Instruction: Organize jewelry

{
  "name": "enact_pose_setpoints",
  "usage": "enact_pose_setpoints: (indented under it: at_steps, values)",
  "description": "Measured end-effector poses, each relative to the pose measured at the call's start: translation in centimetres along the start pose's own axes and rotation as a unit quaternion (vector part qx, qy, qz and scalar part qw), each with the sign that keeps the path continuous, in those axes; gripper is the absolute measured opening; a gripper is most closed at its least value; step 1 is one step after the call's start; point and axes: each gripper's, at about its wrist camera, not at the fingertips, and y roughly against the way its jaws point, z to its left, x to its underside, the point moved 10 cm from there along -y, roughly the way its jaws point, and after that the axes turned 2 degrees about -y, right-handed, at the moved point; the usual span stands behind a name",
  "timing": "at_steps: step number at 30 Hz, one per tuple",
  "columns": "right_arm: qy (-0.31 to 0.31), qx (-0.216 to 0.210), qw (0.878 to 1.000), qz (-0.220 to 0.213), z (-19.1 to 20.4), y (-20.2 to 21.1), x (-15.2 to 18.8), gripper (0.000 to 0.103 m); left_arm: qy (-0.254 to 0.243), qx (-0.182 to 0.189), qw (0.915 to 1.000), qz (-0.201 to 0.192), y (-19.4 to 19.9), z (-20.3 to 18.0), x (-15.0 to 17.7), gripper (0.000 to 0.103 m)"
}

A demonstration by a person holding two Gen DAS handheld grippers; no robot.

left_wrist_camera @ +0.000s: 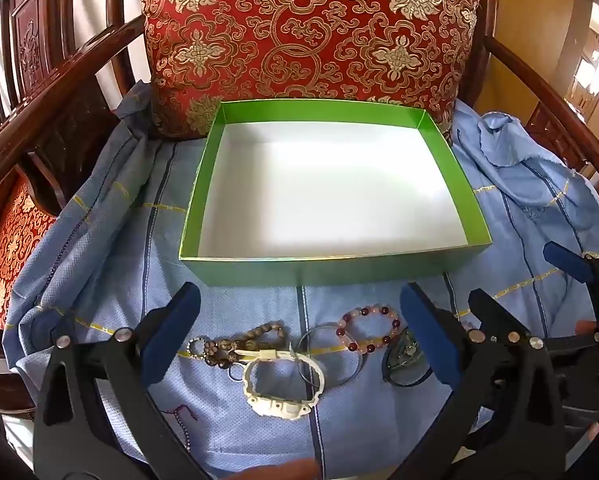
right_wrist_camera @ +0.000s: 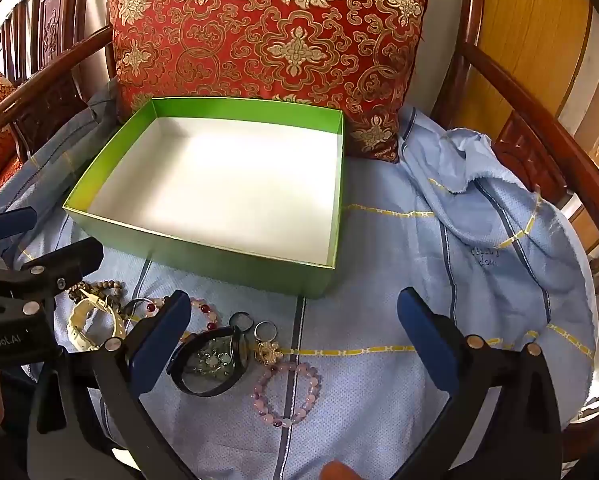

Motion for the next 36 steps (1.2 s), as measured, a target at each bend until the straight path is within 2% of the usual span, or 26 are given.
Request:
enact_pose_setpoints:
  at_steps: [36]
  values:
    - [0.007, 0.012, 1.000, 0.008, -0.21, -0.16, 0.05, 0.101, -0.011, -0.006, 0.9999, 0.006, -0.46, -0.06, 0.38, 0.099]
